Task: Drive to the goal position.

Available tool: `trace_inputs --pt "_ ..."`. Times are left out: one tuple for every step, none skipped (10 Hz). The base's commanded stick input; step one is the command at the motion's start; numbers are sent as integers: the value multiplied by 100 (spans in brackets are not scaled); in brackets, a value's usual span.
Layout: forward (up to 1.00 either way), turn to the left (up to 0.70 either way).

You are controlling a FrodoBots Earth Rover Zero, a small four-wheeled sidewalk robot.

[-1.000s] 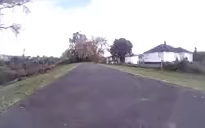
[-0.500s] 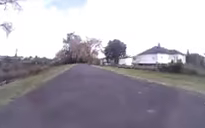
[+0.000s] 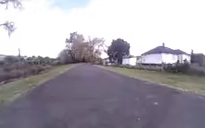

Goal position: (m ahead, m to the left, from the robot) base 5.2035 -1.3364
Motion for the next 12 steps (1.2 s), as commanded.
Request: trace_inputs --pt "85 0" --pt "85 0" --pt "85 0" --pt "85 0" --pt "85 0" --pt "85 0" --pt "85 0" --pt "85 0" --pt "85 0" --pt "85 0" --pt "85 0" --pt "85 0"
